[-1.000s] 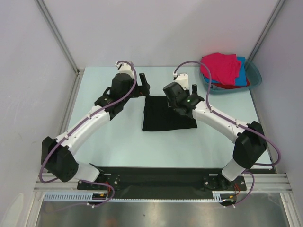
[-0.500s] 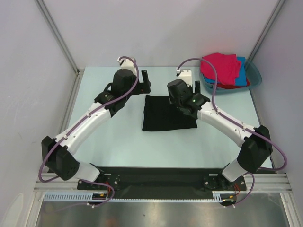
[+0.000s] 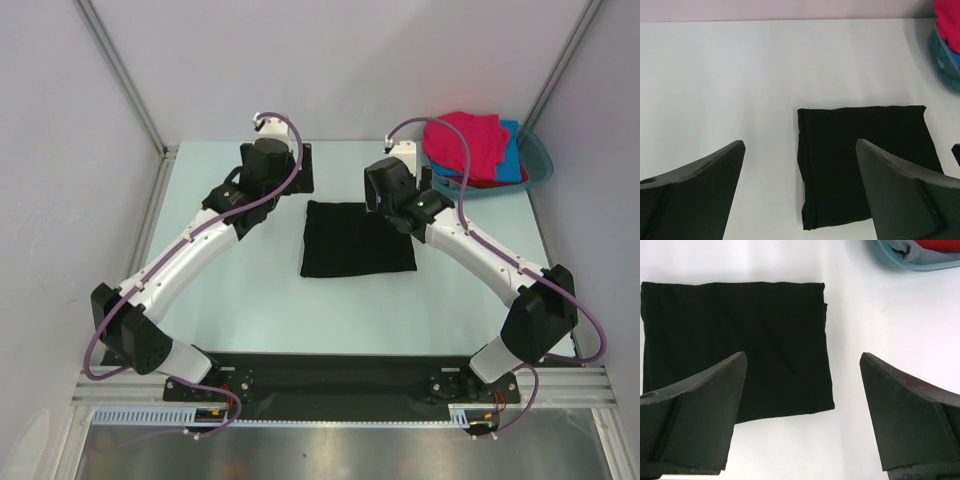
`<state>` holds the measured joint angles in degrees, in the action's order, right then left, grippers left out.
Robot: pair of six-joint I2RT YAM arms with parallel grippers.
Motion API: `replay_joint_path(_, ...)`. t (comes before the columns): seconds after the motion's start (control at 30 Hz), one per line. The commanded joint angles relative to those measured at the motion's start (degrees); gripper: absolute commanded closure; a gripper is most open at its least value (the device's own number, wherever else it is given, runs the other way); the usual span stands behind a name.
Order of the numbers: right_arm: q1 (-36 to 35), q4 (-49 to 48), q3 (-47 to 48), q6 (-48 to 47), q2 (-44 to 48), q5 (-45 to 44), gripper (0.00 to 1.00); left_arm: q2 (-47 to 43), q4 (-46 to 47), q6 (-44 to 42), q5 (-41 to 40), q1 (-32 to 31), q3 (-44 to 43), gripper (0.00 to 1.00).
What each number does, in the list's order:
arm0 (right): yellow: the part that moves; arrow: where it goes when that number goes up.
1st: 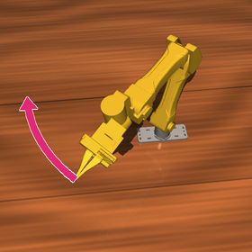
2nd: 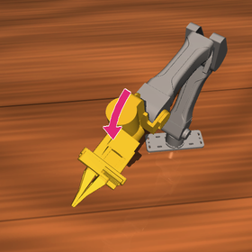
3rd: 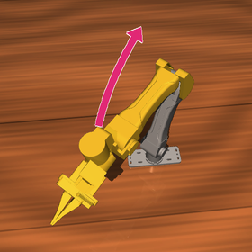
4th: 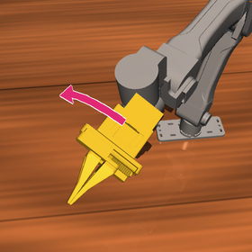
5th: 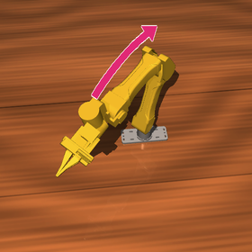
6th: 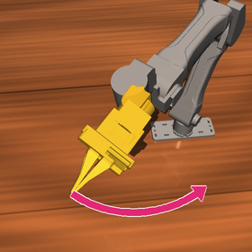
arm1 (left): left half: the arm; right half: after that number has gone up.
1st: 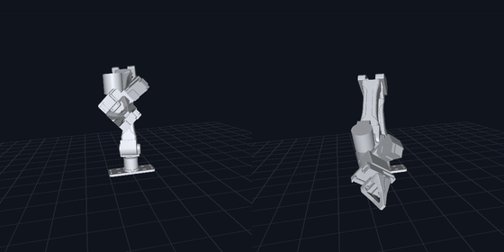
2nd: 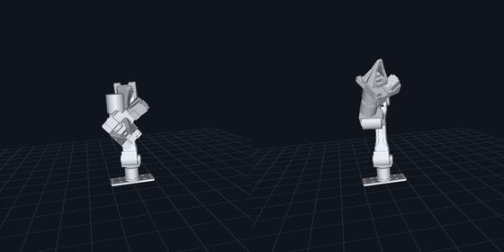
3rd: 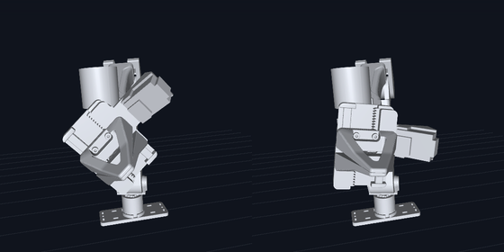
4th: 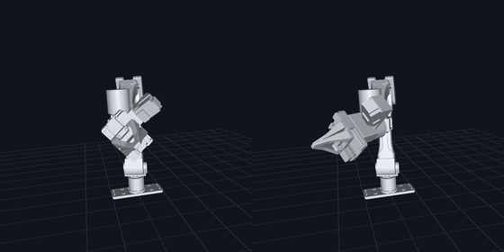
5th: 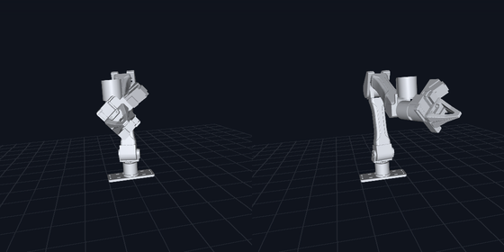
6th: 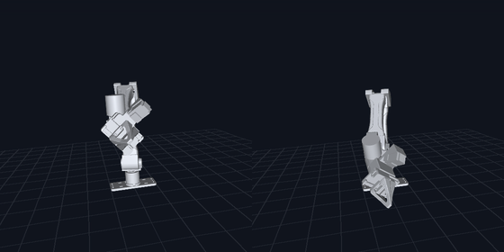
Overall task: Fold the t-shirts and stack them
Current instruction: Fold the tshirt
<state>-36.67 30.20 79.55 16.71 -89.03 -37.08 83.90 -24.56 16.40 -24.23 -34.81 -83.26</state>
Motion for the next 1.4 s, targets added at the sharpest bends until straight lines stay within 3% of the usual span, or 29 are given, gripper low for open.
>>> replay_joint_path(0.0, 0.36, 0.65, 3.33, -0.45, 1.67, 0.78, 0.0, -0.84, -0.67, -1.55, -1.79, -0.87, -4.27, 0.0)
replay_joint_path(1.37, 0.63, 2.85, 3.68, -0.36, 1.58, 2.36, 0.0, -1.81, -1.63, -0.93, -1.35, -1.4, -4.1, 0.0)
